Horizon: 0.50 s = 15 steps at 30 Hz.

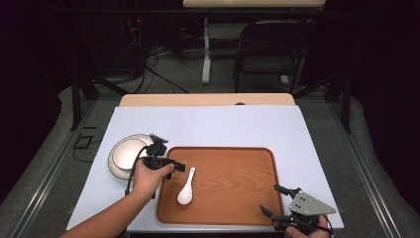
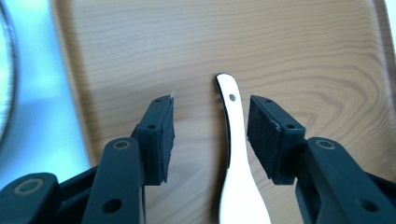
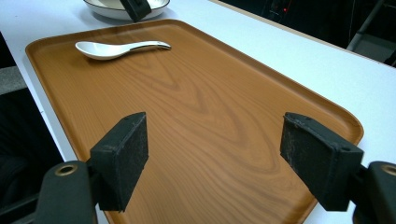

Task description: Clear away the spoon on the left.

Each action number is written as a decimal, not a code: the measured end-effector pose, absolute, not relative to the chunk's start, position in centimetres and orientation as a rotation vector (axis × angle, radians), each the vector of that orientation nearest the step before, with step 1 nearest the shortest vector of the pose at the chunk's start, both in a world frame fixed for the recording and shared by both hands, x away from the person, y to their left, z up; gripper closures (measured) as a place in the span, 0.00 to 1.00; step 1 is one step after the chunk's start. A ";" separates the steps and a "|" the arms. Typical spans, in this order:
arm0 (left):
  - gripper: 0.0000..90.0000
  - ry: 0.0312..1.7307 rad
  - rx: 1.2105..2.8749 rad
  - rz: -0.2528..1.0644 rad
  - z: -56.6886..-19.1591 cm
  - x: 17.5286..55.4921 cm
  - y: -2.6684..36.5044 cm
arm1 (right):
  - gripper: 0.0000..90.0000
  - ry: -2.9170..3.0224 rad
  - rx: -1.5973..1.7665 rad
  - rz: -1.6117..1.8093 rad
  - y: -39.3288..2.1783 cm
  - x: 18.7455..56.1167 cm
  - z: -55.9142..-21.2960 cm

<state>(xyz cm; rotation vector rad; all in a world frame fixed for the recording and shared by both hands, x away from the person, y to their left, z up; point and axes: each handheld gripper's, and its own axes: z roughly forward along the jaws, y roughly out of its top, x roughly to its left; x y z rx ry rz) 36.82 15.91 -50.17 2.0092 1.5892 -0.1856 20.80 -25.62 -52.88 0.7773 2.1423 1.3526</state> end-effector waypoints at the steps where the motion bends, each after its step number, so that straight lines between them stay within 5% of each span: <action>1: 0.57 1.589 2.006 -0.173 -50.1 36.7 16.0 | 0.26 2.142 0.776 1.353 -25.6 20.8 -52.9; 15: 0.57 1.552 2.089 -0.030 -48.0 36.0 18.3 | 0.26 2.143 0.779 1.351 -25.6 20.8 -52.9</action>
